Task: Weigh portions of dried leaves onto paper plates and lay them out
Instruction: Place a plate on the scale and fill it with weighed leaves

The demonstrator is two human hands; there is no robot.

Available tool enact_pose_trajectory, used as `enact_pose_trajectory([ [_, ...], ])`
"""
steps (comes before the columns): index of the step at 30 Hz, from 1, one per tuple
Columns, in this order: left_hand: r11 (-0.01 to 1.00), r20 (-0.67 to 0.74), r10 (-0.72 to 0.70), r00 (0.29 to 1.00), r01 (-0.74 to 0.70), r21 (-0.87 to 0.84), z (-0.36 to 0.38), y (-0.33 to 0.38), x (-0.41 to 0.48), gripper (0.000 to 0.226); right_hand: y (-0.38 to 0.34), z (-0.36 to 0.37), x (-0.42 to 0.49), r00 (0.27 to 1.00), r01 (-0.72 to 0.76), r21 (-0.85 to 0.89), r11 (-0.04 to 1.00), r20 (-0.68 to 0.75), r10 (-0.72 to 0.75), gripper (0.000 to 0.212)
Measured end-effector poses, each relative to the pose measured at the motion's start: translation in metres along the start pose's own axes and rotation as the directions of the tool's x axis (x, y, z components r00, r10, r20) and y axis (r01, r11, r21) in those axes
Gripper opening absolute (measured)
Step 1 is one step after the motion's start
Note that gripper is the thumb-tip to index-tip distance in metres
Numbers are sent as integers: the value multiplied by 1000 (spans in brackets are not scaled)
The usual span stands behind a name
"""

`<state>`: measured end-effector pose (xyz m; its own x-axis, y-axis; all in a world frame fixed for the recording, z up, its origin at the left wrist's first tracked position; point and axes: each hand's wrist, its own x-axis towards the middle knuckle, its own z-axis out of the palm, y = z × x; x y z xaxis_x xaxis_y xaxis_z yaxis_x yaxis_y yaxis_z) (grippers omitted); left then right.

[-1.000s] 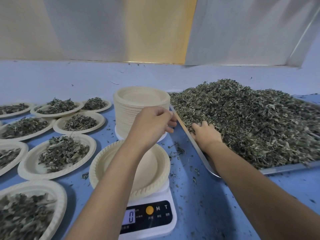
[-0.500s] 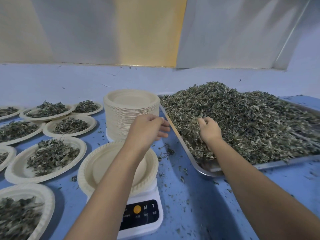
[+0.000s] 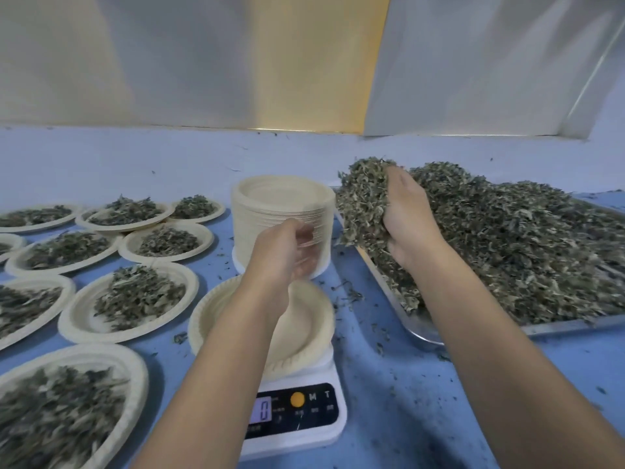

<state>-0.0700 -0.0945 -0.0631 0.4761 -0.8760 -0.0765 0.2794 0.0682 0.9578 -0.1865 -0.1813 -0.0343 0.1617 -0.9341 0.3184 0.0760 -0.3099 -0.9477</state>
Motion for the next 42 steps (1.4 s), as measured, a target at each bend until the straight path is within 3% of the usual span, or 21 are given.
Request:
enact_pose_trajectory([
  [5,975,10,-166,986,165,-149,-27,7,-4,36,0,50,-27,979,-117,184,976,186,82,36],
  [8,895,126,-231,965,262,-361,-38,11,-6,51,7,71,-40,975,-101,127,987,208,73,30],
  [11,833,116,-210,971,240,-498,-46,14,-5,44,14,82,-49,978,24,8,1000,207,-25,31],
  [14,854,57,-209,976,211,-476,-48,14,-3,40,19,85,-54,959,208,-208,956,235,-157,24],
  [19,912,60,-200,978,209,-352,-38,12,-6,48,23,85,-64,894,439,-505,744,325,-308,28],
  [22,927,-33,-203,979,182,-328,-34,6,-5,39,26,87,-69,865,493,-576,652,400,-302,10],
  [25,937,-107,-215,971,174,-304,-36,1,-1,33,28,90,-74,851,515,-624,587,453,-265,22],
  [29,933,-135,-243,961,193,-303,-44,2,2,29,28,94,-76,836,506,-528,682,494,-237,11],
  [34,918,-162,-209,964,136,-373,-49,3,7,23,24,94,-76,862,417,-380,826,454,-226,22],
  [42,911,-219,-223,950,122,-395,-53,9,8,18,19,92,-78,899,368,-314,875,361,-249,15],
])
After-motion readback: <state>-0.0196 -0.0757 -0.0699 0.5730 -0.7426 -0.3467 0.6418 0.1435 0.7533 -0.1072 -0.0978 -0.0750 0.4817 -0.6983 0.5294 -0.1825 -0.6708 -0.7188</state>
